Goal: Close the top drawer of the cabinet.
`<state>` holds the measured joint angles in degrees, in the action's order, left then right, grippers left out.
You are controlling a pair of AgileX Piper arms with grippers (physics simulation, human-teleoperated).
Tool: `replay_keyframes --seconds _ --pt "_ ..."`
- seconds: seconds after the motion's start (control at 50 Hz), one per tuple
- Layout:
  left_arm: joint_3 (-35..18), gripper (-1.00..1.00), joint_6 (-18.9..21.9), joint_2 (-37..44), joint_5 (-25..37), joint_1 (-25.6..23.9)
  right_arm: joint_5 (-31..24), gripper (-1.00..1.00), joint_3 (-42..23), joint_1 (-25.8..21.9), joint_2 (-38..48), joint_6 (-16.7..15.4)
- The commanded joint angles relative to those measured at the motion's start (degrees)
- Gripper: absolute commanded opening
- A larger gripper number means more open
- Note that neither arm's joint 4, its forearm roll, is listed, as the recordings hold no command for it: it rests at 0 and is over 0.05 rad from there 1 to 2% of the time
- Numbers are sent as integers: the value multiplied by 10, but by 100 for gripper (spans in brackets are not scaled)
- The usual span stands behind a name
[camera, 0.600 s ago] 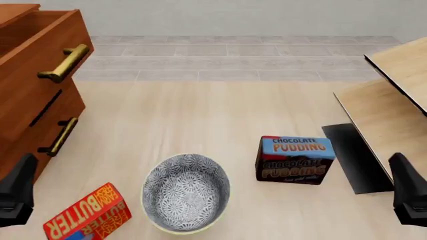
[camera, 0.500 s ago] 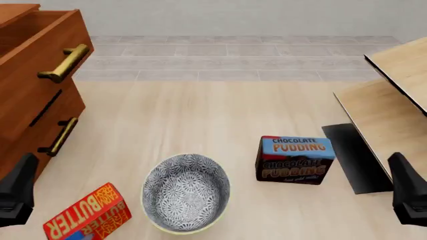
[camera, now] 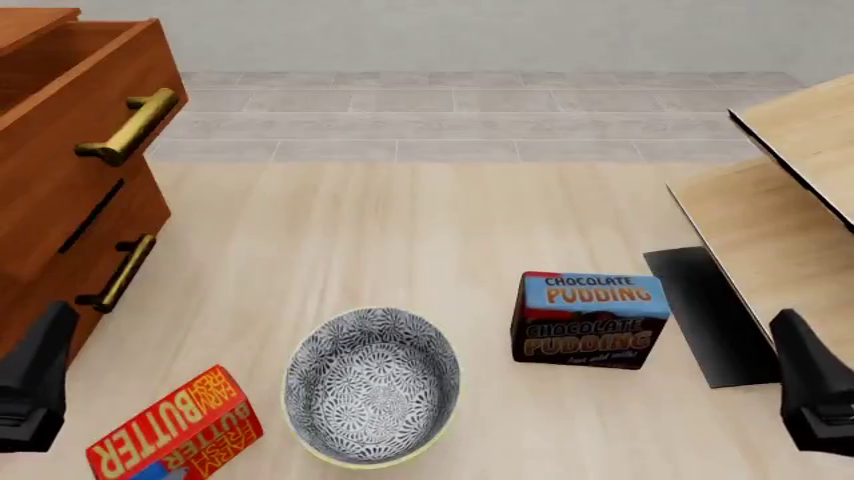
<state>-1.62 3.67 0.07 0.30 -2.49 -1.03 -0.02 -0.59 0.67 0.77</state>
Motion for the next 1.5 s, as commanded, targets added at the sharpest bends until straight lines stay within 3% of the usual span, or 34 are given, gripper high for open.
replay_keyframes --seconds 0.02,0.52,0.6,0.72,0.92,1.14,1.34,1.5 --pt "-7 100 53 0 -6 -16 -16 100 0 -5 -6 -4" --pt "-42 100 99 1 -6 -36 -11 100 0 -8 -6 -14" --pt "-41 100 114 0 -9 -40 -11 100 0 -8 -6 -13" --pt "-23 100 181 2 -21 -52 -10 100 0 -10 -6 -13" --pt "-15 100 214 4 -35 -67 -12 100 0 -11 -6 -12" --pt "-1 100 288 42 -99 -88 -14 100 0 -17 -6 -9" --pt "16 100 367 157 -218 -122 -15 100 0 -16 -6 -7" --pt "15 100 390 194 -259 -128 -14 100 0 -17 -6 -9"
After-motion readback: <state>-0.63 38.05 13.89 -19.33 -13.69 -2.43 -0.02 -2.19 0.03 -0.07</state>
